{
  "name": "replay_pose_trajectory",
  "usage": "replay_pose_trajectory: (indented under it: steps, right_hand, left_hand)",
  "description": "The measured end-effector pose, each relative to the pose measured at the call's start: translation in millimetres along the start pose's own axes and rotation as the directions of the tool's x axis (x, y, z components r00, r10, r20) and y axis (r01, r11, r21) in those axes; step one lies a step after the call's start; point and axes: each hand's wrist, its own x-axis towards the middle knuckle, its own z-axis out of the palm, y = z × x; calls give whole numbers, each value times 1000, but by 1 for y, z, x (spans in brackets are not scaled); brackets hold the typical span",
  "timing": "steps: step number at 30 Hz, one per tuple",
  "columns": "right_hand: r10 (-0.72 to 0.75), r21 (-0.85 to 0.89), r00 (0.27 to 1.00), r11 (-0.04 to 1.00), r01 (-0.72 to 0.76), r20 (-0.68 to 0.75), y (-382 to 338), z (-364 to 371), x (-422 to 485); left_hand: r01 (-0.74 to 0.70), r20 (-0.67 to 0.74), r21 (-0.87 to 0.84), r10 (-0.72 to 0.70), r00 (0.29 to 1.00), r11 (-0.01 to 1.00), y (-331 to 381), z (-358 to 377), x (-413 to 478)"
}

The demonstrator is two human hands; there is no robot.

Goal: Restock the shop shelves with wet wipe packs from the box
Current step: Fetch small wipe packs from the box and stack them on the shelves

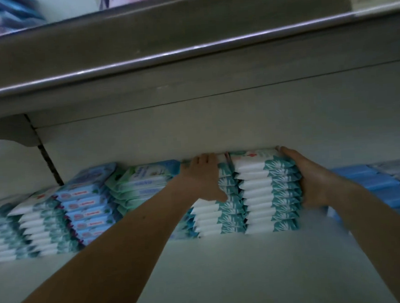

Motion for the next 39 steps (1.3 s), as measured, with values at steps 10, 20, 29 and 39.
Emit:
replay_pose_trajectory:
  steps: [10, 20, 29, 39]
  right_hand:
    - [-29, -336, 981, 941, -38, -190, -14, 12, -21]
    - [-685, -997, 727, 5, 71, 48, -21, 72, -12]
    - [-652, -978, 731, -94, 189, 204, -7, 72, -7]
    - [-597, -904, 679, -296, 308, 427, 5, 78, -1]
  left_hand:
    - [19, -37, 101, -15, 999, 995, -4, 0, -7]
    - [202, -4, 48, -202, 979, 978, -26, -6, -24]
    - [172, 2, 19, -172, 985, 985, -40, -2, -24]
    - [202, -27, 48, -201, 979, 978, -36, 3, -26]
